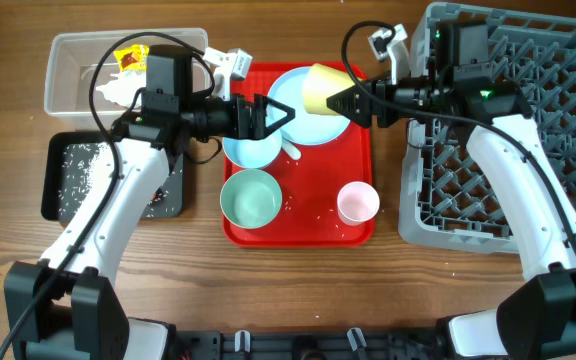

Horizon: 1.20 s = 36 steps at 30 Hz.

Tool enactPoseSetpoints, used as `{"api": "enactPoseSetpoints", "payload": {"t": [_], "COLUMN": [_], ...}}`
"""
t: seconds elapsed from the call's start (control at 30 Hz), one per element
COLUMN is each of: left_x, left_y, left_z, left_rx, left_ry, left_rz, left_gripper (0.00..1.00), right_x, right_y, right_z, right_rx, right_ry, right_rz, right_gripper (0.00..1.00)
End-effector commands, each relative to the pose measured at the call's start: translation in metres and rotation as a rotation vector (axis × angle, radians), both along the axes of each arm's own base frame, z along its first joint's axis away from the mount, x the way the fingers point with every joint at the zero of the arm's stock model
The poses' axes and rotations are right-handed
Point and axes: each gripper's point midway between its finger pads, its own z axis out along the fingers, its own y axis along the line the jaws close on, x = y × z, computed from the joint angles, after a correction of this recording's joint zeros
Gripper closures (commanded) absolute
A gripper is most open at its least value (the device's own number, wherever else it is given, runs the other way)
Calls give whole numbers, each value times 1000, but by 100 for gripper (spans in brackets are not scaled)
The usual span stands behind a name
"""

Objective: Sort waste into correct bins and load items into the dishwasher rack
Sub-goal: 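Carry the yellow cup with the right gripper and place it in the rack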

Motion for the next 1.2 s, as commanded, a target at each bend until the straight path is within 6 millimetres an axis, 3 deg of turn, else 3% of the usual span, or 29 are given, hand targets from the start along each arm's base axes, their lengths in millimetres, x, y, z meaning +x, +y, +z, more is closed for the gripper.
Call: {"api": "enactPoseSetpoints", "payload": {"t": [0.0, 0.07, 0.2, 0.3, 0.43, 0.5, 0.7, 0.77, 1.03, 1.17], "left_x": [9, 12, 15, 15, 15, 15, 15, 15, 15, 15], "left_y": [7, 9, 12, 12, 12, 12, 12, 12, 12, 12], "left_z": [-9, -11, -13, -13, -13, -13, -13, -13, -13, -13], "left_rx": [54, 71, 90, 90, 90, 90, 90, 90, 90, 90], "left_ry": [-11, -15, -19, -19, -19, -19, -19, -19, -19, -19], "left_rz": [49, 66, 85, 85, 85, 85, 85, 85, 85, 85], "left_gripper": [0, 0, 0, 0, 0, 0, 0, 0, 0, 0], "right_x": [8, 3, -7, -23, -64, -81, -115, -128, -152, -154], "right_y": [-28, -56, -126, -180, -251, -268, -293, -303, -296, -294], "right_z": [-17, -17, 15, 25, 4, 0, -6, -20, -78, -101], "right_rx": [-125, -200, -290, -378, -596, -663, -691, -688, -712, -713], "right_ry": [96, 134, 177, 251, 446, 509, 642, 711, 906, 953], "right_rz": [-189, -278, -480, -644, -917, -979, -1035, -1059, -1000, -983], "right_gripper": [44, 44, 44, 44, 43, 43, 43, 43, 42, 43]}}
